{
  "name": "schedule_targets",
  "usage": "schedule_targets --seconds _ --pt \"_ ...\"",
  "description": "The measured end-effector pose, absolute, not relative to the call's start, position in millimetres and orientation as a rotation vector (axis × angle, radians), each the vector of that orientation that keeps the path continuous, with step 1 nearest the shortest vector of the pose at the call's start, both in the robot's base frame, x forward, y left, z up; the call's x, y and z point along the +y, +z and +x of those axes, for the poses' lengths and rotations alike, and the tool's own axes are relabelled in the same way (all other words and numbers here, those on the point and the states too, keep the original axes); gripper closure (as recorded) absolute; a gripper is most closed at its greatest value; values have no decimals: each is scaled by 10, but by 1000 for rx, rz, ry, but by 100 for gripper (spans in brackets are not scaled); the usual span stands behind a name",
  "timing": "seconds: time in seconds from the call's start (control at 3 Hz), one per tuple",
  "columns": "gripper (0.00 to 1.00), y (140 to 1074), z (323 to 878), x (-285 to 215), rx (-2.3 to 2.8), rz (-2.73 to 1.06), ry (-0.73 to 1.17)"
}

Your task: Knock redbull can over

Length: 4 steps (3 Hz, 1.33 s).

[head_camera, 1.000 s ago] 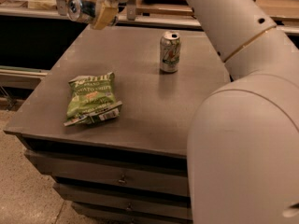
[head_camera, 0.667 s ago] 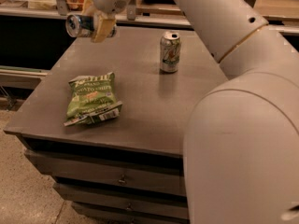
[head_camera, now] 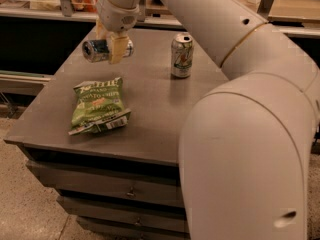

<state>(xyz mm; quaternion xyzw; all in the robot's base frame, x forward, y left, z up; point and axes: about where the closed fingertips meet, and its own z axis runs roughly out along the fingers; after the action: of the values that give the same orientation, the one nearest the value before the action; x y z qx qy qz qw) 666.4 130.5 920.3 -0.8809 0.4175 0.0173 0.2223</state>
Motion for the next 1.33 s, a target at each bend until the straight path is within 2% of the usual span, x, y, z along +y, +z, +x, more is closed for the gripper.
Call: schedule_targets --seconds 1.33 --pt "100 8781 6812 1162 1341 -2570 -50"
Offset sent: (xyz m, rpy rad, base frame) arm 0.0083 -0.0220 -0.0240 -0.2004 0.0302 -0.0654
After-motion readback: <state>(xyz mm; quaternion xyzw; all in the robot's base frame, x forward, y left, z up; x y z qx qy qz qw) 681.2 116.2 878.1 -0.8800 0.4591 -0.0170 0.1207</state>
